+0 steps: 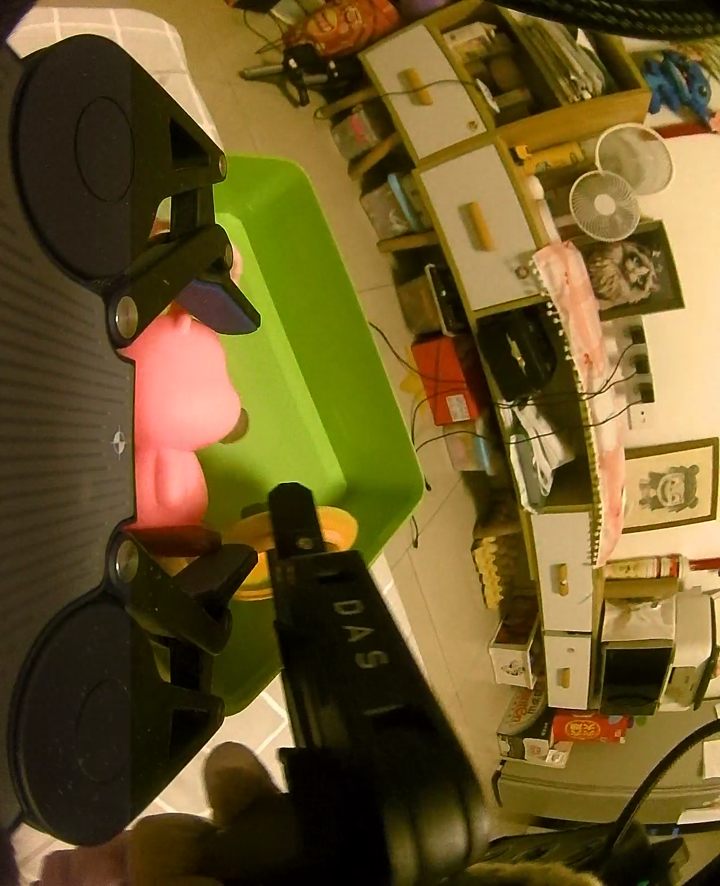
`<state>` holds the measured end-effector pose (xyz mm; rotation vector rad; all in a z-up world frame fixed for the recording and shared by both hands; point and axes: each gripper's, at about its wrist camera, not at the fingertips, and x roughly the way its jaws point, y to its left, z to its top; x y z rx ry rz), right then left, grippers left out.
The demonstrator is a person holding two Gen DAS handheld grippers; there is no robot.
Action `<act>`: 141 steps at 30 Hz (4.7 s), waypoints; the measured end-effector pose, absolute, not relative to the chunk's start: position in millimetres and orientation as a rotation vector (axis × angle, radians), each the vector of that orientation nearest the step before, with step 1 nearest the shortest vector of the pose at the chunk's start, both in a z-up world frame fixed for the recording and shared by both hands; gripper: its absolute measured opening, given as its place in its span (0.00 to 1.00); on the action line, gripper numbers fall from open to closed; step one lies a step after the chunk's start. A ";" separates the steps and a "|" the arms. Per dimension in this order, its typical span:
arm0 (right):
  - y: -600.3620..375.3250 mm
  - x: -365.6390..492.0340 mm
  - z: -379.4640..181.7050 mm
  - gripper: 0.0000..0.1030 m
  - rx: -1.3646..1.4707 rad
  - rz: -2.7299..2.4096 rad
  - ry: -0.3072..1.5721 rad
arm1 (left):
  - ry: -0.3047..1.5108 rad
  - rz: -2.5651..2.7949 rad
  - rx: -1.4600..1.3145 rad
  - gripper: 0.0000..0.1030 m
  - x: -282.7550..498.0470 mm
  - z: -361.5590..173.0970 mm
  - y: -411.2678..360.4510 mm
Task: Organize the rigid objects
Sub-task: 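Open both tools to release the pumpkin and pig into the bin, then withdraw both tools from the bin toward the remaining toys, then grasp the tortoiseshell triangle hair clip with the left tool, then close the right tool on the purple grapes while the left tool holds the clip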
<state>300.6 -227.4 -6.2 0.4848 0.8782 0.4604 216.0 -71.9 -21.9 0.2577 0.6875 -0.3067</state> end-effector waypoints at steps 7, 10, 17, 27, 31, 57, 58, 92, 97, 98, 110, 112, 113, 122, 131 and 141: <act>-230.5 298.7 -2.5 0.10 0.491 0.442 0.879 | 0.648 -0.311 0.209 0.92 219.1 -20.1 -66.6; -232.7 296.2 3.0 0.27 0.499 0.444 0.872 | 0.611 -0.320 0.185 0.98 212.8 -14.1 -62.8; -238.6 286.7 21.6 0.50 0.520 0.421 0.831 | 0.612 -0.327 0.161 0.98 208.1 -3.2 -59.8; -239.6 258.7 46.7 0.52 0.491 0.407 0.807 | 0.606 -0.328 0.082 0.98 188.9 15.5 -49.1; -239.9 245.4 59.0 0.52 0.485 0.405 0.796 | 0.598 -0.321 0.064 0.98 180.3 27.7 -42.3; -240.1 142.2 102.9 0.56 0.406 0.462 0.742 | 0.639 -0.265 0.006 0.98 104.0 57.4 -6.5; -240.6 138.8 102.3 0.57 0.398 0.458 0.744 | 0.644 -0.268 0.004 0.98 101.6 56.4 -5.5; -241.3 92.5 13.9 0.65 0.149 0.430 0.869 | 0.760 -0.391 0.136 0.97 52.0 -38.1 -13.0; -241.9 99.5 3.9 0.65 0.169 0.399 0.919 | 0.788 -0.424 0.113 0.95 61.8 -52.4 -20.6; -241.5 100.8 2.2 0.65 0.168 0.392 0.928 | 0.789 -0.428 0.104 0.95 63.6 -54.3 -20.9; -231.5 105.8 -12.8 0.65 0.132 0.375 0.978 | 0.822 -0.446 0.105 0.67 70.1 -68.7 -30.3; -230.5 107.1 -15.0 0.65 0.138 0.374 0.986 | 0.831 -0.443 0.110 0.59 71.8 -70.7 -30.1; -230.2 107.6 -16.0 0.65 0.140 0.372 0.990 | 0.833 -0.435 0.115 0.57 71.4 -71.1 -29.4; -221.6 114.2 -23.1 0.65 0.139 0.358 1.012 | 0.840 -0.382 0.094 0.52 70.9 -65.0 -17.7; -209.0 119.4 -35.3 0.65 0.076 0.354 1.011 | 0.846 -0.323 0.073 0.52 69.1 -63.7 -0.6; -193.1 117.3 -43.8 0.65 -0.063 0.354 0.936 | 0.843 -0.302 0.066 0.54 70.7 -66.6 2.9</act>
